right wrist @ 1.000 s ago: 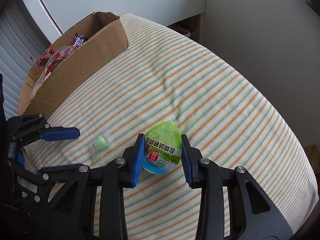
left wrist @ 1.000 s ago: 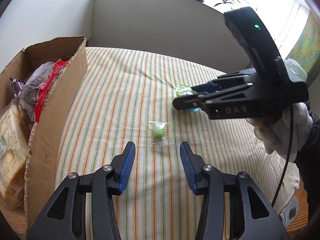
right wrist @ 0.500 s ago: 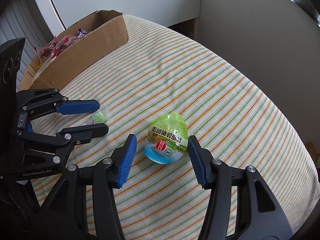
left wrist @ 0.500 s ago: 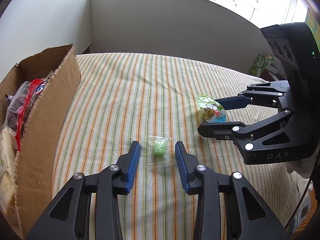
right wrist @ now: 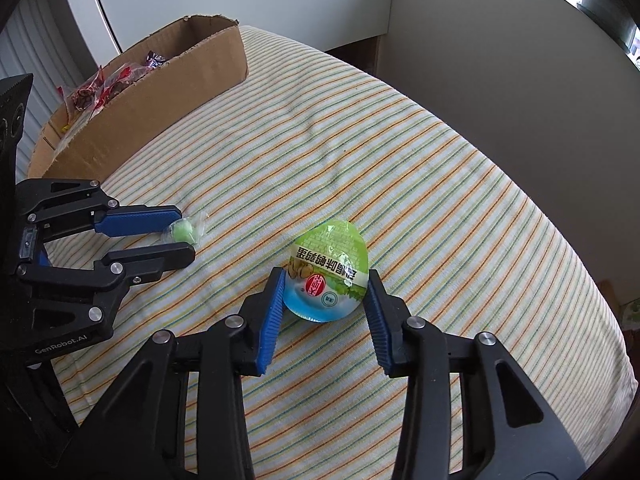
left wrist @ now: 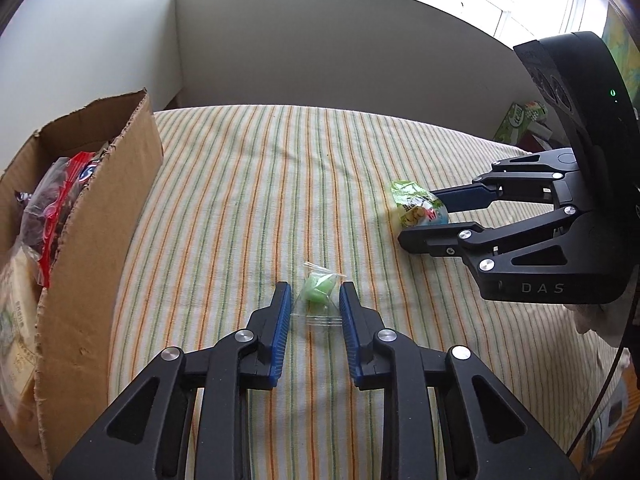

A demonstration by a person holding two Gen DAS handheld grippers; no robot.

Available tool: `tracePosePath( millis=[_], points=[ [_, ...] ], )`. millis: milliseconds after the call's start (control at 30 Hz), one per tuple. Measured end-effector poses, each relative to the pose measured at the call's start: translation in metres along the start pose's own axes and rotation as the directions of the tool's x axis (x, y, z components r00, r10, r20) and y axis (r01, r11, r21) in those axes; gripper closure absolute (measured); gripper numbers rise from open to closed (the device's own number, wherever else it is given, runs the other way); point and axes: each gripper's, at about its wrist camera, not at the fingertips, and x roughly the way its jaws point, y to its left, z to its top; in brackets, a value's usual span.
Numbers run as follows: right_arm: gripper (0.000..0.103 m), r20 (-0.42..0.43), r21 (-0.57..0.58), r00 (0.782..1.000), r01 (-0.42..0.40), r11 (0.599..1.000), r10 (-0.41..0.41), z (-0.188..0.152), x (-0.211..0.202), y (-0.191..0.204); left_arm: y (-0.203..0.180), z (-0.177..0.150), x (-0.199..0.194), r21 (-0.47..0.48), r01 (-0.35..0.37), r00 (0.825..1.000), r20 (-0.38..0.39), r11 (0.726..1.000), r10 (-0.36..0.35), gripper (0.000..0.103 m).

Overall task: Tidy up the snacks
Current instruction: 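Close the left tool on the small green candy while the right tool lifts the egg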

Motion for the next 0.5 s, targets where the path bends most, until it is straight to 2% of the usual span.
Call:
tracePosePath(
  millis=[500],
  points=[
    [0.063,0.058,0.052,0.998,0.006,0.999,-0.009,-0.012,-0.045,0.012,0.000,-0.005,-0.043,0.016,0.029,0.998,0.062,0.999,-0.030,0.080]
  ],
)
